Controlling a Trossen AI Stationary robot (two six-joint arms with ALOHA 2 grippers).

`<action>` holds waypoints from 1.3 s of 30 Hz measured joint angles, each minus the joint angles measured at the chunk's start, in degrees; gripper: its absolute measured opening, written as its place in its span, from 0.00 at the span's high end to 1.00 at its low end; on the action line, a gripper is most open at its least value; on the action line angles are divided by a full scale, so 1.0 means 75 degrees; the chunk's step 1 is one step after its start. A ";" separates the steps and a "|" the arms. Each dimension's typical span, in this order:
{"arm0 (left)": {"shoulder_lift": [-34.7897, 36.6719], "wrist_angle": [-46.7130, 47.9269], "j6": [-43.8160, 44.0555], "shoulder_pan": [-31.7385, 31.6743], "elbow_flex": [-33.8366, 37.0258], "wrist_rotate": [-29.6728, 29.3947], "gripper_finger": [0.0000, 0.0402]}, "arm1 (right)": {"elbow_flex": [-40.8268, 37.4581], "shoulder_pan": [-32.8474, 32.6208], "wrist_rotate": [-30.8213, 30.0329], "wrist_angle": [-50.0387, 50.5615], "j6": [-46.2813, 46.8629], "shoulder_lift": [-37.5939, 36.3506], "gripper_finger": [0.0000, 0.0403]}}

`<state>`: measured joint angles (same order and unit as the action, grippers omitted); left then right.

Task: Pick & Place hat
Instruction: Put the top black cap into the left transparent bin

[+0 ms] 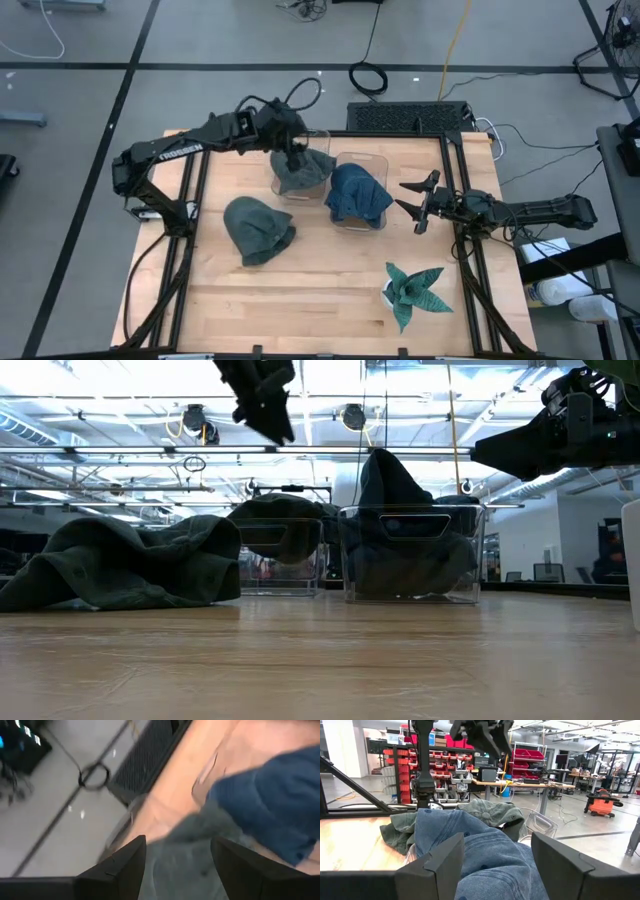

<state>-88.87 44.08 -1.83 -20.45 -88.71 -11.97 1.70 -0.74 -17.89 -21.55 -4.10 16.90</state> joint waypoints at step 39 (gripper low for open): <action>-0.0199 -0.1445 -0.0202 -0.0917 0.3241 0.1184 0.43 | -0.0001 0.0000 0.0000 0.0000 0.0000 0.0001 0.45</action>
<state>-90.36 33.24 -3.35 -27.33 -64.40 -3.08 1.69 -0.74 -17.89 -21.55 -4.10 16.91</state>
